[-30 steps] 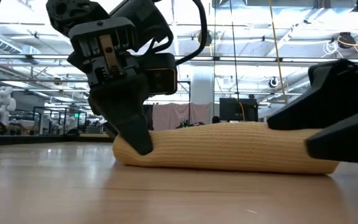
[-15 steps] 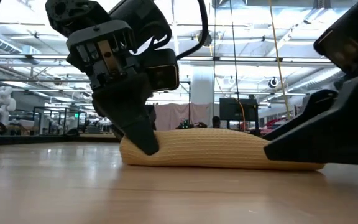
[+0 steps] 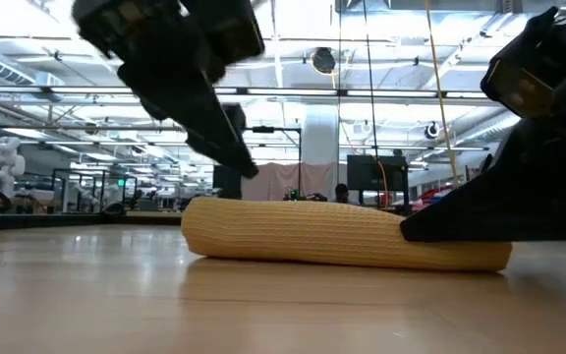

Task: Roll towel
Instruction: Roll the yellow towel

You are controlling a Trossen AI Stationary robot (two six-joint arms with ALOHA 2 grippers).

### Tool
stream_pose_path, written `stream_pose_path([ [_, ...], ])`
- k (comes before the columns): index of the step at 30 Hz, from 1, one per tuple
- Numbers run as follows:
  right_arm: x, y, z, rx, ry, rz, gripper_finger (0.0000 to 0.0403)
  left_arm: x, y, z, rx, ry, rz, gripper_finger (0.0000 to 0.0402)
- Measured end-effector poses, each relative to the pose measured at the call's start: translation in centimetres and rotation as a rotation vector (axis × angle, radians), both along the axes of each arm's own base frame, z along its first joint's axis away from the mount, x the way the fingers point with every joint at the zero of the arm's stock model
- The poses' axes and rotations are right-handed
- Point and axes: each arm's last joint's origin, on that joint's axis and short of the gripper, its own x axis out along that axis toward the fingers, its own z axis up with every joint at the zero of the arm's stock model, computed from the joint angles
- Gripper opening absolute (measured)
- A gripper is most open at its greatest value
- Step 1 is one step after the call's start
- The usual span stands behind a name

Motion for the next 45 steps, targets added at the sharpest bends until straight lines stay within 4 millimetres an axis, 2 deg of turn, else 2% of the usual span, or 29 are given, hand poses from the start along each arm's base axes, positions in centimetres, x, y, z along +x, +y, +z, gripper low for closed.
stream_pose_path([
  [4,0.0,-0.1,-0.1,0.024,0.003,-0.014,0.0087,-0.7,-3.3,0.0,0.214,-0.123,-0.016,0.0273],
  [7,0.1,-0.2,-0.2,0.032,0.008,-0.014,0.0068,-1.5,-5.9,-1.5,0.355,-0.141,-0.050,0.0274],
  [10,0.2,-0.3,-0.2,0.052,0.013,-0.016,0.0055,-2.1,-7.5,-3.1,0.459,-0.142,-0.038,0.0274],
  [15,0.4,-0.5,-0.2,0.074,0.026,-0.003,0.0051,-2.2,-7.9,-5.4,0.595,-0.119,0.021,0.0252],
  [25,0.4,-0.5,-0.1,0.057,0.031,0.014,0.0054,-1.2,-6.3,-6.0,0.571,-0.086,0.050,0.0135],
  [29,0.1,-0.1,1.0,-0.066,0.066,0.111,0.0091,-0.8,-5.9,-5.9,0.505,-0.068,0.035,0.0079],
  [34,-1.0,1.1,3.6,-0.248,0.091,0.294,0.0178,-0.7,-5.9,-5.9,0.456,-0.058,0.034,0.0034],
  [39,-2.6,2.6,4.7,-0.321,0.075,0.362,0.0277,-0.6,-5.7,-5.6,0.337,-0.029,0.032,0.0044],
  [42,-3.2,3.0,4.1,-0.339,0.056,0.313,0.0321,-0.4,-5.3,-5.2,0.229,0.000,0.004,0.0048],
  [45,-3.1,3.0,3.1,-0.339,0.050,0.276,0.0343,-0.2,-4.8,-4.9,0.136,0.028,-0.028,0.0047],
])
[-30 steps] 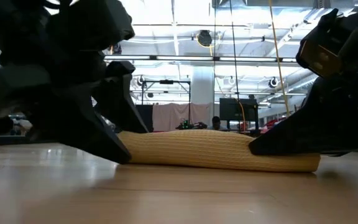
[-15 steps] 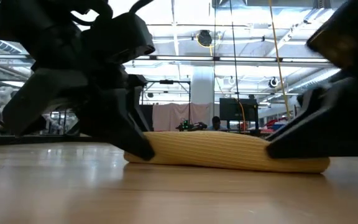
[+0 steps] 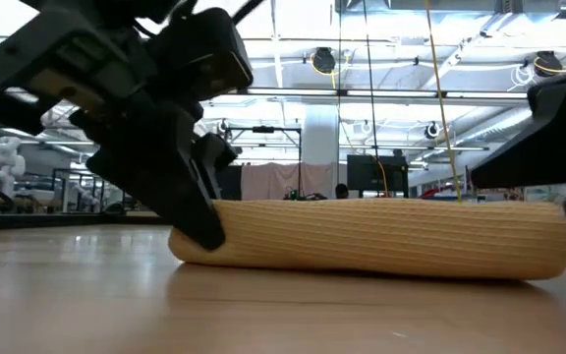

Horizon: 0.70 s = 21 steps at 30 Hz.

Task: Roll towel
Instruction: Roll the yellow towel

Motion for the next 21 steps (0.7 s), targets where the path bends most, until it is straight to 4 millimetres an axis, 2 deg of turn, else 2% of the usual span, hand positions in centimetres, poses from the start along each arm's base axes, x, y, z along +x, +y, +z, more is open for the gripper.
stream_pose_path([
  [7,1.4,0.4,-1.3,0.043,-0.070,0.047,0.0328,1.0,2.1,0.2,-0.158,0.066,0.038,0.0045],
  [12,1.7,0.2,-1.8,0.001,-0.082,-0.025,0.0314,1.4,3.4,0.2,-0.278,0.117,0.015,0.0045],
  [17,2.1,-0.3,-2.0,0.080,-0.087,-0.088,0.0312,1.7,4.5,0.2,-0.333,0.140,0.020,0.0045],
  [21,2.3,-1.2,-2.6,0.184,-0.055,-0.159,0.0289,1.9,5.2,0.2,-0.359,0.149,0.044,0.0045],
])
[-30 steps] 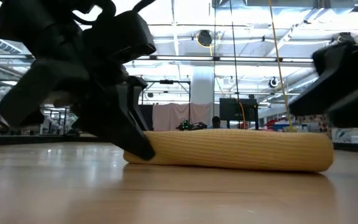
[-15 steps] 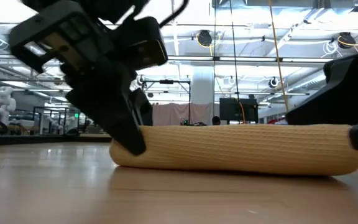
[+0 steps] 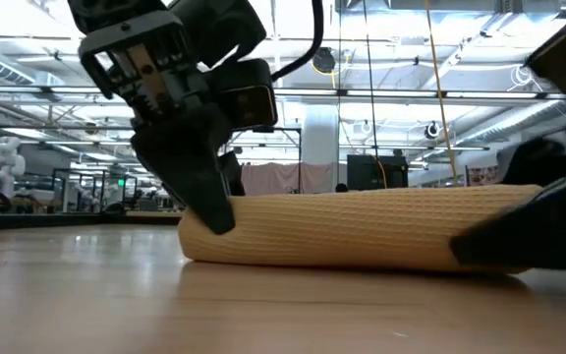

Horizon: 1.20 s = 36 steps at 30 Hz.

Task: Roll towel
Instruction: Roll the yellow towel

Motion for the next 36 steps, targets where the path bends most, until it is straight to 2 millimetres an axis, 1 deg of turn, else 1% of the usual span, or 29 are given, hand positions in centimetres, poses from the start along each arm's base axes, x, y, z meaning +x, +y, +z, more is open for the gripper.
stream_pose_path([
  [4,0.2,-0.6,-0.5,0.076,0.042,-0.023,0.0242,0.1,0.3,0.0,-0.001,0.003,0.020,0.0048],
  [8,0.3,-0.7,-0.5,0.111,0.046,-0.036,0.0187,0.2,0.4,0.0,0.040,-0.004,0.071,0.0075],
  [10,0.3,-0.8,-0.5,0.115,0.047,-0.038,0.0162,0.2,0.5,0.0,0.045,-0.005,0.077,0.0098],
  [13,0.3,-0.8,-0.5,0.116,0.051,-0.037,0.0129,0.2,0.5,0.0,0.047,-0.007,0.079,0.0144],
  [18,0.2,-0.8,-0.6,0.108,0.065,-0.033,0.0090,-0.6,0.7,1.5,0.079,-0.005,0.057,0.0227],
  [20,0.2,-0.8,-0.6,0.109,0.072,-0.027,0.0081,-0.9,0.6,2.4,0.128,-0.033,0.057,0.0252],
  [22,0.2,-0.8,-0.6,0.111,0.077,-0.023,0.0077,-1.3,0.1,3.4,0.214,-0.102,0.067,0.0269],
  [24,0.2,-0.8,-0.6,0.113,0.078,-0.026,0.0077,-1.5,-1.2,4.1,0.298,-0.191,0.068,0.0276],
  [26,0.2,-0.8,-0.6,0.116,0.078,-0.025,0.0078,-1.7,-3.0,4.4,0.337,-0.278,0.018,0.0278],
  [28,0.2,-0.8,-0.7,0.125,0.078,-0.030,0.0079,-1.9,-4.9,4.2,0.352,-0.346,-0.046,0.0278],
  [29,0.2,-0.8,-0.7,0.128,0.079,-0.030,0.0079,-1.9,-5.8,3.9,0.367,-0.369,-0.053,0.0279],
  [31,0.2,-0.9,-0.7,0.129,0.080,-0.033,0.0079,-2.5,-6.9,3.1,0.465,-0.360,-0.024,0.0279],
  [34,0.2,-0.9,-0.7,0.124,0.082,-0.030,0.0079,-2.6,-7.2,2.0,0.591,-0.350,0.057,0.0278],
  [36,0.2,-0.9,-0.7,0.121,0.085,-0.029,0.0079,-2.5,-7.2,1.5,0.602,-0.348,0.064,0.0271],
])
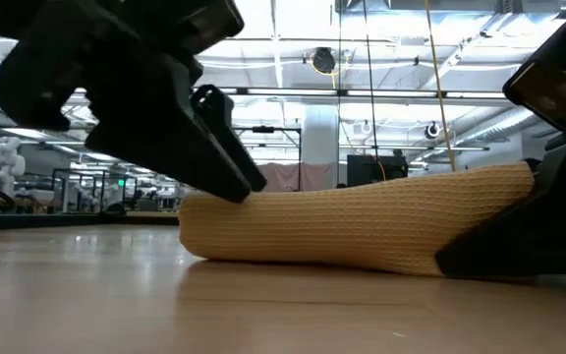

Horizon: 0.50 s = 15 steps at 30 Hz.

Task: Roll towel
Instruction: Roll the yellow towel

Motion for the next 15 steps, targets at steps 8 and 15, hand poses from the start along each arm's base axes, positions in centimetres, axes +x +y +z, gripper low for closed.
stream_pose_path([
  [8,0.0,0.0,0.0,-0.063,0.017,0.041,0.0079,1.1,1.4,-0.6,-0.106,0.062,-0.107,0.0155],
  [15,-0.5,0.5,0.2,-0.168,0.037,0.118,0.0118,2.0,2.9,-0.3,-0.229,0.095,-0.169,0.0016],
])
